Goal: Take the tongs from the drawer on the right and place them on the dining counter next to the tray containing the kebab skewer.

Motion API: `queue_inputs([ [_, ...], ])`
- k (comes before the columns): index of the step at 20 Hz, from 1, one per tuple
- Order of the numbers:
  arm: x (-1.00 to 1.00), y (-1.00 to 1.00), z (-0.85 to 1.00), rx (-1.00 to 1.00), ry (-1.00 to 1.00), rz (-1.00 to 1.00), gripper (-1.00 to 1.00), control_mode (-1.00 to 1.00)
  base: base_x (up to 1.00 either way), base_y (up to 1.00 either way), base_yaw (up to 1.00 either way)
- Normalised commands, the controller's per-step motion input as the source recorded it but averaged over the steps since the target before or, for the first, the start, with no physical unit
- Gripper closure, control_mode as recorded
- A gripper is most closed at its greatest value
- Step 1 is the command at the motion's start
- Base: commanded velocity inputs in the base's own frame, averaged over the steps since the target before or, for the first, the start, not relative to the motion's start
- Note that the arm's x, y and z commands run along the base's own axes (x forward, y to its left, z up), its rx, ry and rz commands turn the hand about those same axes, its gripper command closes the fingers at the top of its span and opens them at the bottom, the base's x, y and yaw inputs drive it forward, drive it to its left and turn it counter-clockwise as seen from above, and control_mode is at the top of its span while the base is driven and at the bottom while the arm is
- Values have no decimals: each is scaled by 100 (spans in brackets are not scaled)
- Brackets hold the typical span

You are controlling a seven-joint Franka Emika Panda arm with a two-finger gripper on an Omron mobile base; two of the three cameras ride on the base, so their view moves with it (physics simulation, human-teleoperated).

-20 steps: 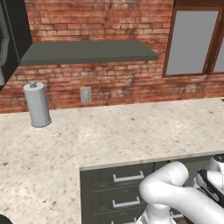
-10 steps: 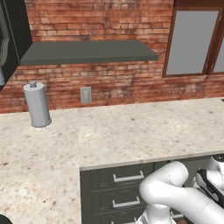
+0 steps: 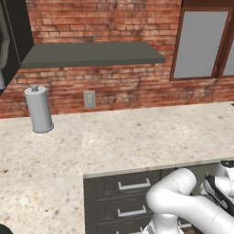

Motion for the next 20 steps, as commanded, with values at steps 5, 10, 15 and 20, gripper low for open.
queue_inputs([
  [5, 0, 0, -2, 0, 0, 0, -100, -100, 0, 0, 0],
  [10, 0, 0, 0, 0, 0, 0, -100, -100, 0, 0, 0],
  [15, 0, 0, 0, 0, 0, 0, -100, -100, 0, 0, 0],
  [20, 0, 0, -1, 0, 0, 0, 100, -100, 0, 0, 0],
])
